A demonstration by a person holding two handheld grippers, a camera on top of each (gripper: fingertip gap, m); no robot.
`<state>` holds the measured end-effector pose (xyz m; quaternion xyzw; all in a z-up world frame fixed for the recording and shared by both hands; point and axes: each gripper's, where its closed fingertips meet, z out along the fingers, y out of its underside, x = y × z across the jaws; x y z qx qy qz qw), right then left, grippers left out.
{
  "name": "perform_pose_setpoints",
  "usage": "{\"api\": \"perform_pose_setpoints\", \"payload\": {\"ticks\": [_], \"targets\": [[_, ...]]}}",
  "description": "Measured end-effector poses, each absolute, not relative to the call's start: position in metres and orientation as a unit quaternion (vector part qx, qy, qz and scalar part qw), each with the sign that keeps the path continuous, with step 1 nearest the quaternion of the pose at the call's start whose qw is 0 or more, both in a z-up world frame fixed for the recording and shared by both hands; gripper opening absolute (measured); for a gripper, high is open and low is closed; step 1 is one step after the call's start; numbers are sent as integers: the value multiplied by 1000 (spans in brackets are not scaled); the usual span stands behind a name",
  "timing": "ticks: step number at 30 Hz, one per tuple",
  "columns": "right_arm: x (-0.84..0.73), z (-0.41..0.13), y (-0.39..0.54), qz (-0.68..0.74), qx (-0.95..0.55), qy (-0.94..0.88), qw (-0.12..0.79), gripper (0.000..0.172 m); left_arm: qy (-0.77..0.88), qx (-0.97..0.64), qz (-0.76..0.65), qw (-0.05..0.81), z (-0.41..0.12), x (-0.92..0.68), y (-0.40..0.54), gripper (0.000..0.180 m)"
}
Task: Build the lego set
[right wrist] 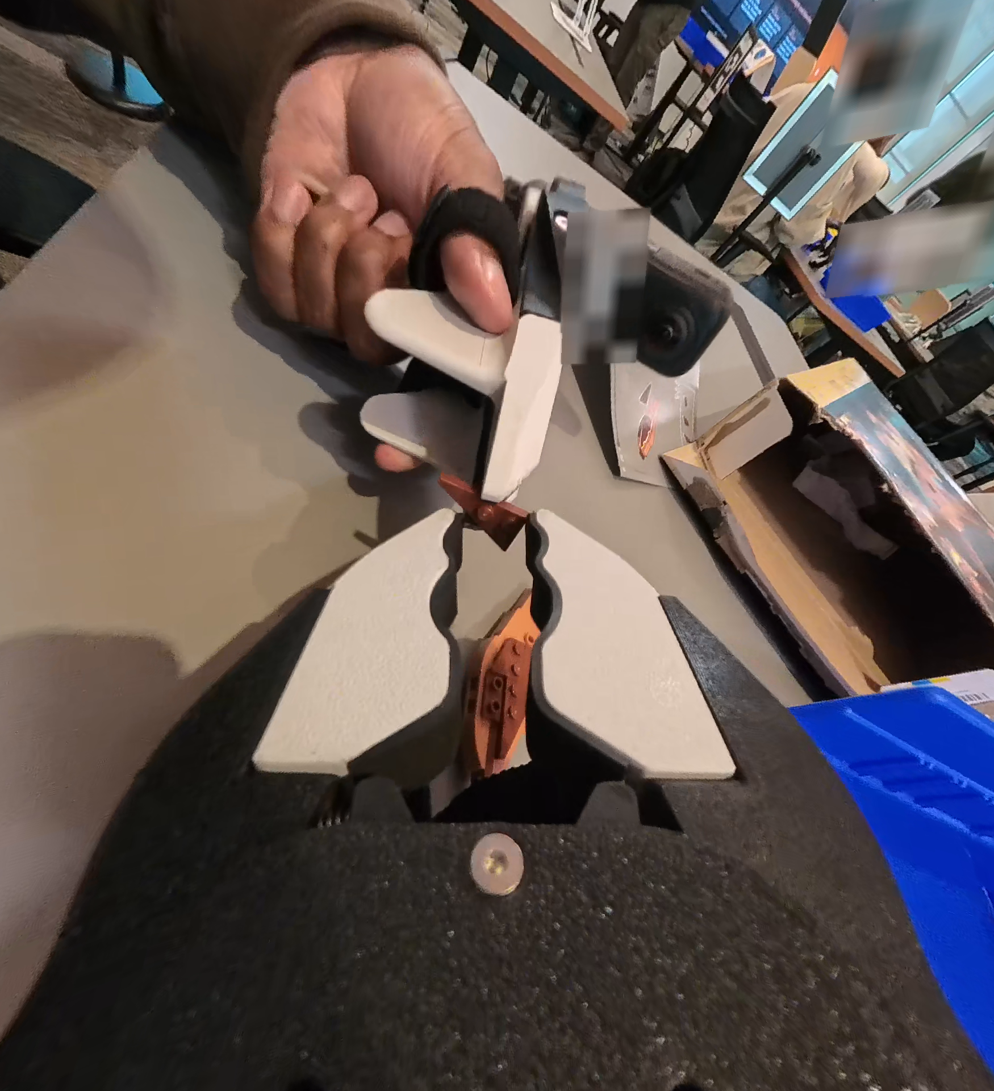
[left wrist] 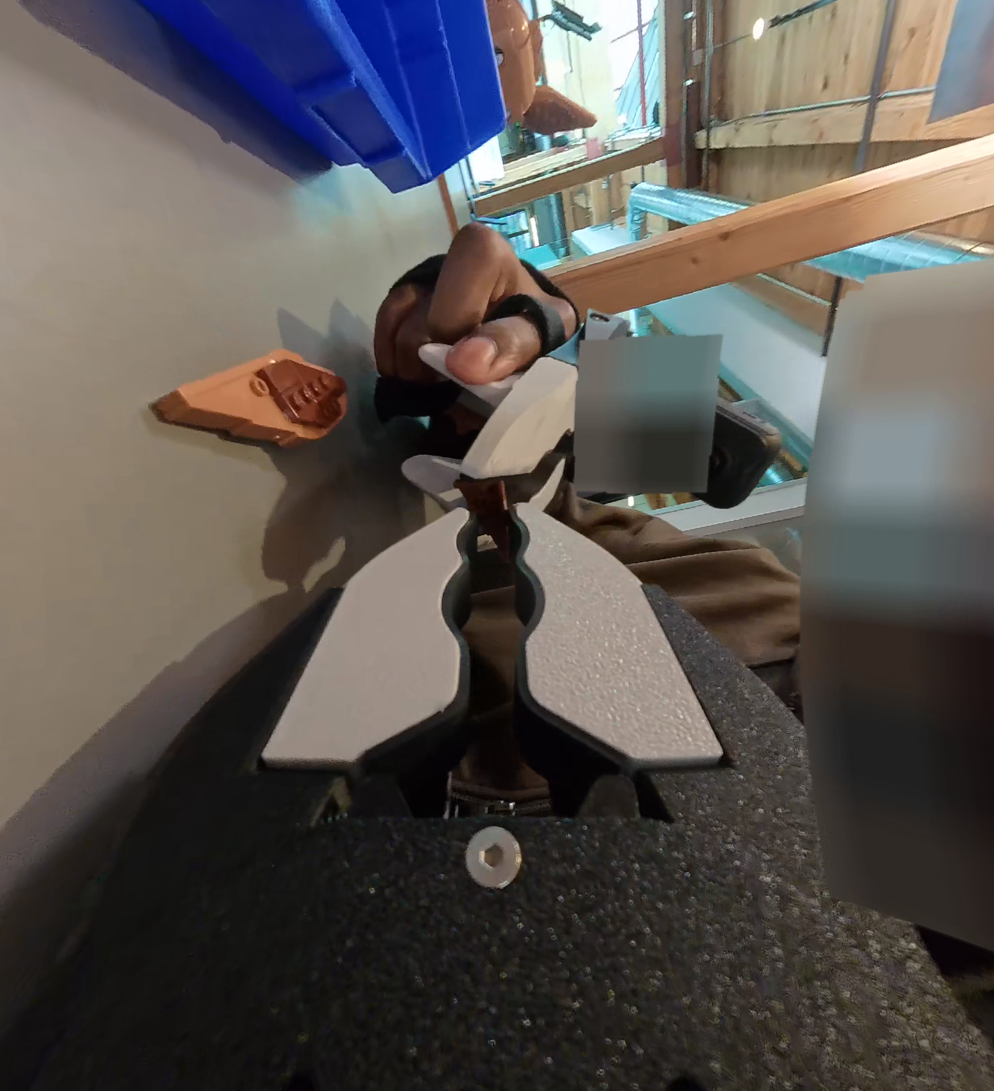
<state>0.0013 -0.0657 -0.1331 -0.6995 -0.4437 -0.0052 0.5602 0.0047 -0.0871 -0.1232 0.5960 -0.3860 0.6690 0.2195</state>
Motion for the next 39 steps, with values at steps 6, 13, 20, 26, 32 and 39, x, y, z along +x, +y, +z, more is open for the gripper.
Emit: {"api": "perform_pose_setpoints", "payload": {"ticks": [6, 13, 20, 26, 32, 39], "targets": [[5, -140, -62, -35, -710, -445, 545, 16, -458, 614, 627, 144, -135, 6, -80, 9], [9, -148, -58, -75, -716, -448, 530, 14, -536, 619, 571, 56, -145, 9, -75, 10], [12, -150, -57, -84, -718, -447, 526, 7, -585, 610, 534, 5, -149, 8, -72, 10], [11, -148, -58, -59, -724, -439, 529, 7, -590, 597, 544, 8, -144, 6, -73, 10], [9, -152, -63, 25, -757, -407, 510, 7, -640, 520, 564, -43, -125, 1, -74, 12], [13, -157, -64, 181, -827, -286, 450, 7, -795, 291, 455, -276, -131, -7, -65, 27]]}}
